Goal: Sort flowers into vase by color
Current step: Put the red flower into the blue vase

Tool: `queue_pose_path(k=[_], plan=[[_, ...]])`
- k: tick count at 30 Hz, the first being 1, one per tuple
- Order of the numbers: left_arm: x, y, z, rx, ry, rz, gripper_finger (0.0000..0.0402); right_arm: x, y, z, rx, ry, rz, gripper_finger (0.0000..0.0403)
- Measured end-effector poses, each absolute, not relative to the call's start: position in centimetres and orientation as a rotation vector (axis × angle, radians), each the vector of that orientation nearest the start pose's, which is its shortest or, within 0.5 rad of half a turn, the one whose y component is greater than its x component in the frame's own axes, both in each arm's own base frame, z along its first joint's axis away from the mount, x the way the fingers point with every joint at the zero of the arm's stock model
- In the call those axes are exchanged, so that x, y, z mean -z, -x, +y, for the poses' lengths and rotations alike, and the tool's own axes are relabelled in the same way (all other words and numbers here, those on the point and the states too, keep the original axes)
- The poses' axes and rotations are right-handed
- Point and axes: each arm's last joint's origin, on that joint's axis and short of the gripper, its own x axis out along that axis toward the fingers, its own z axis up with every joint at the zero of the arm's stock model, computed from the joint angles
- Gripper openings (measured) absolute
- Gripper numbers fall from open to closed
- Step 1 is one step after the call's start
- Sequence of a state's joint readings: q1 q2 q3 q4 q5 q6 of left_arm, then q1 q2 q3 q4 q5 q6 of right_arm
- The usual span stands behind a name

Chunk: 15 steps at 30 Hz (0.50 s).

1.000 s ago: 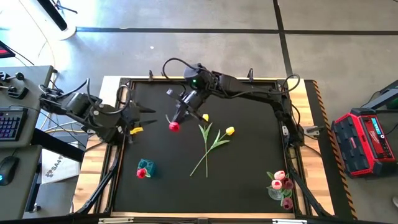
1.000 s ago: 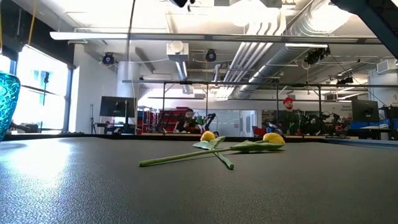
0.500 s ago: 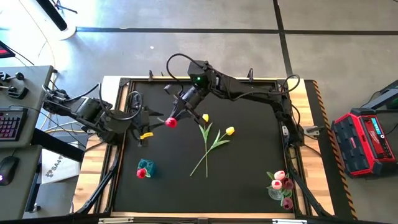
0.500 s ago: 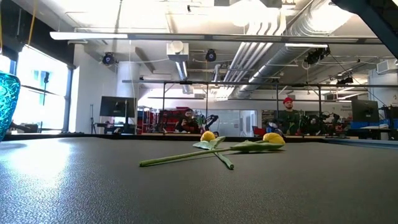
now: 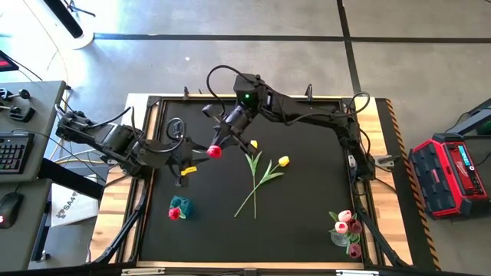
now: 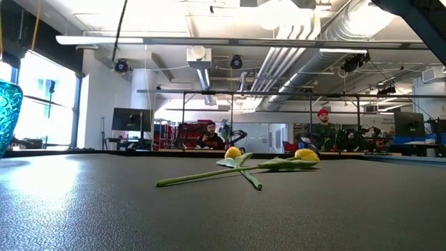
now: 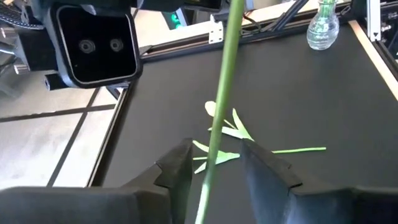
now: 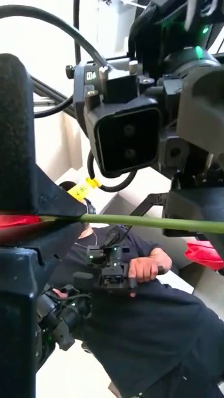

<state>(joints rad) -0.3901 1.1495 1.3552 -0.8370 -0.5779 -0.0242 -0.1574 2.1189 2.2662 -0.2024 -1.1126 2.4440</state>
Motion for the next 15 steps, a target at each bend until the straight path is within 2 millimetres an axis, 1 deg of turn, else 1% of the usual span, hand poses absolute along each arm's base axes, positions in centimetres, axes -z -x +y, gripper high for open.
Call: queue_pose_path(k=[4,9,10,15], plan=[[-39.94,-20.31,-6.64,-0.193,-0.253,0.553,0.0088,-41.96,-46.97,-4.82,-0.369,-2.234,1.172,0.0000],[-40.05,-20.05,-6.59,-0.175,-0.238,0.553,0.0014,-41.84,-47.13,-4.88,-0.369,-2.208,1.089,0.0000],[-40.05,-20.03,-6.60,-0.167,-0.234,0.554,0.0007,-41.80,-47.18,-4.89,-0.370,-2.198,1.065,0.0000],[-39.94,-19.98,-6.65,-0.145,-0.234,0.568,0.0002,-41.77,-47.28,-4.94,-0.357,-2.195,1.009,0.0000]])
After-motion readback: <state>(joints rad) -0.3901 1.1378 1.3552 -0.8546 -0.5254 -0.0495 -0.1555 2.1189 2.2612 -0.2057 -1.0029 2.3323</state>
